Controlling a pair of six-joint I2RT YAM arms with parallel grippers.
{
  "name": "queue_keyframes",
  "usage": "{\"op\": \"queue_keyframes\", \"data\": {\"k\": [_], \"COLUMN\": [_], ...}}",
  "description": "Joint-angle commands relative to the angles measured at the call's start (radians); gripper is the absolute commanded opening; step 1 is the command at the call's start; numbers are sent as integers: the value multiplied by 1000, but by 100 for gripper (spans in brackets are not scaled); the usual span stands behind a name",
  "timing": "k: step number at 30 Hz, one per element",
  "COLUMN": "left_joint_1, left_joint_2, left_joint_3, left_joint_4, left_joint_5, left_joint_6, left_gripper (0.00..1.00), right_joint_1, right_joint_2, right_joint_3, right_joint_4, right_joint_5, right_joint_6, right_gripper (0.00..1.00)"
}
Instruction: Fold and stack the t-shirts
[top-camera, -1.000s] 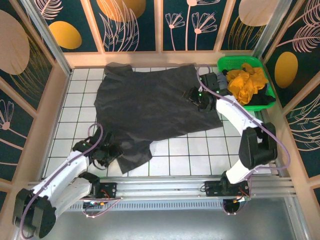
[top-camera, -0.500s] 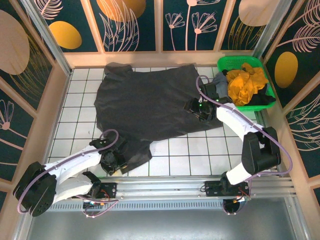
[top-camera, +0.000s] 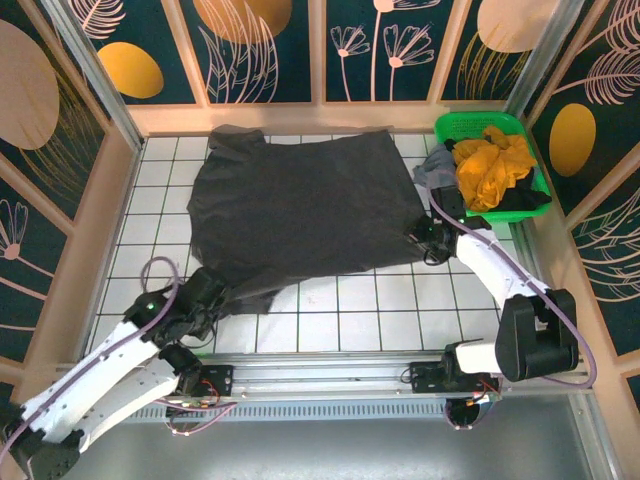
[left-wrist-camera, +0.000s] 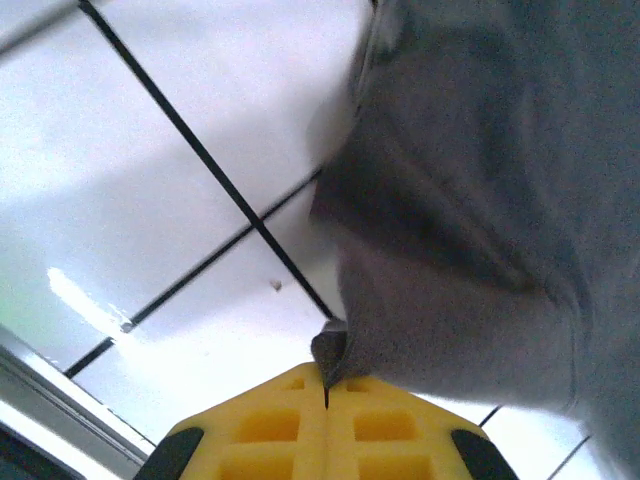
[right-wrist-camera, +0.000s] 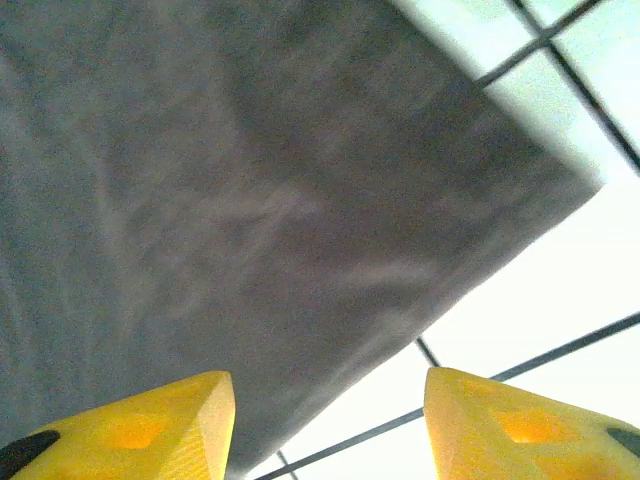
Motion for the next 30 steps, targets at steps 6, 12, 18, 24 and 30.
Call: {"op": "queue_keyframes", "data": {"k": [6,12,18,24,30], "left_joint_1": [4,3,4,4,4], "left_joint_2": [3,5,22,52,52], "left_joint_3": [51,4,-26,-18,-29], "left_joint_4": [-292,-211,-133,-114,-94], "left_joint_5": [-213,-164,-135,-131,-122], "left_joint_6": [-220,-183,-151,-114,-109], "left_gripper": [0,0,0,0,0], "right_joint_1": [-1,24,34,40,43], "right_joint_2": [-19,-8,7,-69,-64], "right_joint_3": [-88,-143,-197,-232,-241], "right_joint_4": [-57,-11,18,-21,1], "right_joint_5": [107,34,-18,-40,-60], "right_joint_6": [37,-3,-45,-11,33], "right_gripper": [52,41,40,47,42]}}
